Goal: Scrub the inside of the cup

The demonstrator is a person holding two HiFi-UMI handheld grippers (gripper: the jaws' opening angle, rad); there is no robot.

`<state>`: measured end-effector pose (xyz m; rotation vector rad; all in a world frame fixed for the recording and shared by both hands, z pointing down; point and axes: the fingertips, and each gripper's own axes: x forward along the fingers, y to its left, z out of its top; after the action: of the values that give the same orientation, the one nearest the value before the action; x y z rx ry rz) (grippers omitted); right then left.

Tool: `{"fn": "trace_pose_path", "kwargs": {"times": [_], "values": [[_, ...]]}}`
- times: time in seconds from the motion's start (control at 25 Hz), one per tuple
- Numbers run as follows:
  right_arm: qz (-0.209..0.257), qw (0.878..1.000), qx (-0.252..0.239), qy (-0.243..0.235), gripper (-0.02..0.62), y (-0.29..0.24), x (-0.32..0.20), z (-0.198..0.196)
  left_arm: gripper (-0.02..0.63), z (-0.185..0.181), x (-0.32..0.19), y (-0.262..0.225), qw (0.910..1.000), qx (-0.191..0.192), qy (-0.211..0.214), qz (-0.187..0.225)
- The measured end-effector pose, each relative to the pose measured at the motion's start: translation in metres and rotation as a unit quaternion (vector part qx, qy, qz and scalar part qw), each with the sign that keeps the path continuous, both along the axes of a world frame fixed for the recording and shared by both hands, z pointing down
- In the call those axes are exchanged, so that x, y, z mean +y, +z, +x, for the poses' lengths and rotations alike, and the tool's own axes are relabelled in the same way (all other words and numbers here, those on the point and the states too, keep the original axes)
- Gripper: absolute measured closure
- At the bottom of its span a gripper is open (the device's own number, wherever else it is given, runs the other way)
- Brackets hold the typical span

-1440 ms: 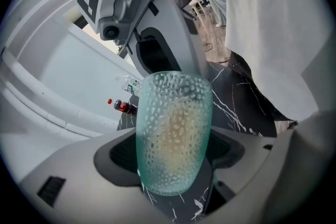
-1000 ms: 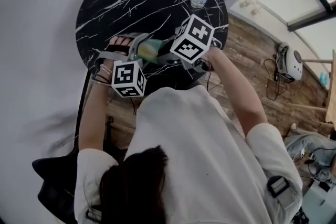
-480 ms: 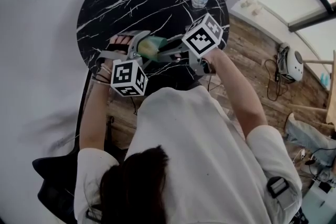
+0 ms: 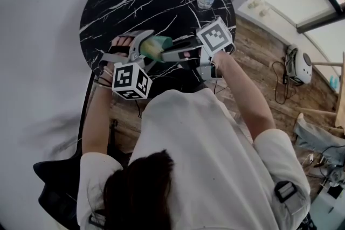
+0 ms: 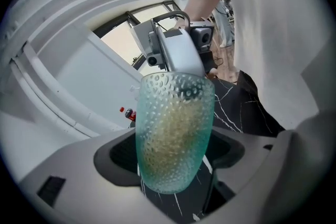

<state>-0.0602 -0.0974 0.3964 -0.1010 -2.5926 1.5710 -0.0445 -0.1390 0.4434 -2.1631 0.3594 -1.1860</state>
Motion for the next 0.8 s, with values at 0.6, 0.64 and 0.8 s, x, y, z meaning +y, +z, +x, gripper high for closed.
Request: {"fn": "trace_pose_path", "kwargs": {"times": [0.6, 0.64, 0.8], "values": [[-0.093, 0.987, -0.120, 0.061, 0.532, -0.023, -0.014, 0.010, 0.249, 0.004, -0.008, -0.014, 0.9985, 0.047, -0.024, 0.017], [-0.096, 0.985, -0.125, 0.065, 0.532, -0.023, -0.015, 0.010, 0.249, 0.004, -0.009, -0.014, 0.9983, 0.048, -0.026, 0.018], [-0.099, 0.983, -0.136, 0.079, 0.532, -0.027, -0.019, 0.013, 0.249, 0.005, -0.012, -0.016, 0.9974, 0.060, -0.036, 0.017]]}}
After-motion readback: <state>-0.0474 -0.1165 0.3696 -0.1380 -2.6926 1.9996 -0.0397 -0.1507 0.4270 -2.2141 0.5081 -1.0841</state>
